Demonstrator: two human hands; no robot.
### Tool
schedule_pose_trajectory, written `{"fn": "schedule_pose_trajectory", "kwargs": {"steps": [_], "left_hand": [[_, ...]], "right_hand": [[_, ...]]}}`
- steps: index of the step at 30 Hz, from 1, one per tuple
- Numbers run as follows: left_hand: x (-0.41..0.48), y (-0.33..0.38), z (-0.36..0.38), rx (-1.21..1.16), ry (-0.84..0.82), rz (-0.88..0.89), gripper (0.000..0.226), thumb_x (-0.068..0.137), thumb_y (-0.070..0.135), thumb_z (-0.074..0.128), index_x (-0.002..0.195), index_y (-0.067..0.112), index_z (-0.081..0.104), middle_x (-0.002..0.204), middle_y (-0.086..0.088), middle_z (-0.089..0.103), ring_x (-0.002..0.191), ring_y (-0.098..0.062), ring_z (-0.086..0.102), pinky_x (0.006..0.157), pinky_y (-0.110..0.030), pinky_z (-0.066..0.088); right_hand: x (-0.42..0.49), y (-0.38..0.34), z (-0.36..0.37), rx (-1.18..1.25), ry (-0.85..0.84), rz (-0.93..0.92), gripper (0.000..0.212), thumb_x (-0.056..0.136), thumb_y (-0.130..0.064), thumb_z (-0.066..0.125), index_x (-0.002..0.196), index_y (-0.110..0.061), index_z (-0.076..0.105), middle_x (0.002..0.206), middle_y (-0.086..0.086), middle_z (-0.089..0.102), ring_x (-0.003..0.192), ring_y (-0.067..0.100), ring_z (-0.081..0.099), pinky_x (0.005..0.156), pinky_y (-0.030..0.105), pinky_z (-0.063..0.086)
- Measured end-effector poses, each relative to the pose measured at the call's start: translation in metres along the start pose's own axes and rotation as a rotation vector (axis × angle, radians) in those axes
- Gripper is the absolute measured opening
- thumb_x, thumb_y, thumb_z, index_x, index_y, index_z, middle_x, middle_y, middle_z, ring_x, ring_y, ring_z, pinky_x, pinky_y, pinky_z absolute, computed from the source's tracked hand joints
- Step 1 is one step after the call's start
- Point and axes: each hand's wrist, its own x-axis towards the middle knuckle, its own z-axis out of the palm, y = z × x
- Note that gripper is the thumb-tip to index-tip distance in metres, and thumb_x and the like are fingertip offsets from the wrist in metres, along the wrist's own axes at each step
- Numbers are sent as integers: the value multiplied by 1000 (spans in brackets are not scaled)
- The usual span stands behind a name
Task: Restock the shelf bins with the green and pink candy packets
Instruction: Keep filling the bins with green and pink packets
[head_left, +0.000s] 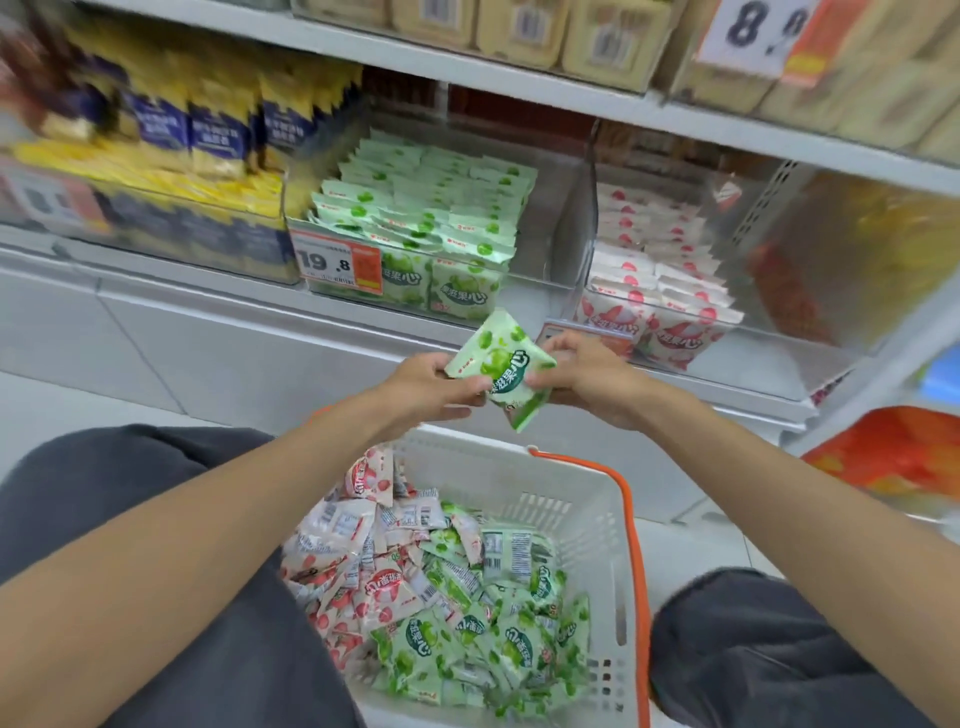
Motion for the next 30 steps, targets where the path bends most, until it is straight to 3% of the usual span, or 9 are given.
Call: {"fn": "schedule_pose_trajectory", "kwargs": {"steps": [4, 7, 10, 12, 15, 18, 22, 25, 30], "left_hand": [[4, 29, -10, 693, 56, 278, 25, 77, 26, 82, 64, 19, 61, 57, 1, 53, 52, -11, 44, 53, -28, 32], [7, 54, -15, 917, 19, 363, 31, 73, 34, 84, 69, 10, 65, 58, 2, 53, 52, -11, 41, 48, -24, 24], [9, 67, -17, 901, 5, 427, 20, 71, 31, 86, 67, 23, 69, 55, 13, 58, 50, 0, 50, 47, -14, 31], [10, 73, -17, 878, 9, 461, 26, 70, 28, 87, 58, 26, 64, 49, 15, 56, 47, 3, 50, 47, -11, 32], [17, 86, -20, 656, 26, 470, 23, 73, 29, 85, 89, 16, 76, 73, 6, 73, 64, -3, 65, 59, -16, 49], [36, 107, -36, 492, 257, 544, 21, 90, 35, 67, 102, 19, 71, 89, 6, 72, 80, -8, 67, 71, -23, 53], [88, 139, -43, 697, 508, 594, 20, 100, 23, 49, 109, 22, 66, 102, 10, 64, 93, -11, 59, 83, -29, 48], [149, 159, -43, 831, 514, 520, 32, 96, 14, 45, 122, 18, 64, 124, -3, 64, 114, -24, 58, 99, -36, 47], [225, 184, -39, 1212, 436, 327, 35, 100, 26, 39, 128, 15, 57, 136, -11, 55, 123, -33, 51, 100, -40, 42]], "right_hand": [[-7, -19, -3, -440, 48, -215, 79, 71, -9, 84, 137, -23, 41, 117, 4, 59, 107, 18, 60, 94, 31, 50], [-8, -43, 7, -738, -85, -322, 52, 73, -15, 82, 119, -21, 59, 98, -2, 64, 86, 10, 60, 78, 32, 50], [-3, -59, 17, -1058, -127, -328, 18, 74, -19, 78, 76, -21, 61, 71, -1, 59, 63, 14, 51, 59, 33, 40], [2, -66, 21, -1088, -122, -300, 19, 75, -24, 79, 79, -20, 61, 76, -1, 61, 64, 12, 53, 58, 29, 41], [2, -86, 8, -1094, -75, -314, 19, 78, -27, 78, 75, -22, 59, 71, -6, 61, 60, 8, 53, 51, 22, 37], [4, -116, -29, -943, 55, -320, 14, 82, -25, 76, 80, -21, 63, 70, -9, 64, 53, 0, 54, 47, 13, 39], [36, -143, -67, -698, 227, -401, 18, 83, -16, 75, 98, -11, 67, 94, 2, 73, 80, 11, 69, 72, 27, 57], [72, -151, -71, -820, 319, -404, 21, 86, -16, 72, 104, -8, 64, 101, 8, 70, 81, 12, 65, 65, 20, 51], [135, -169, -77, -1150, 498, -329, 53, 100, -23, 49, 148, -9, 32, 140, 11, 48, 128, 31, 46, 98, 35, 39]]}}
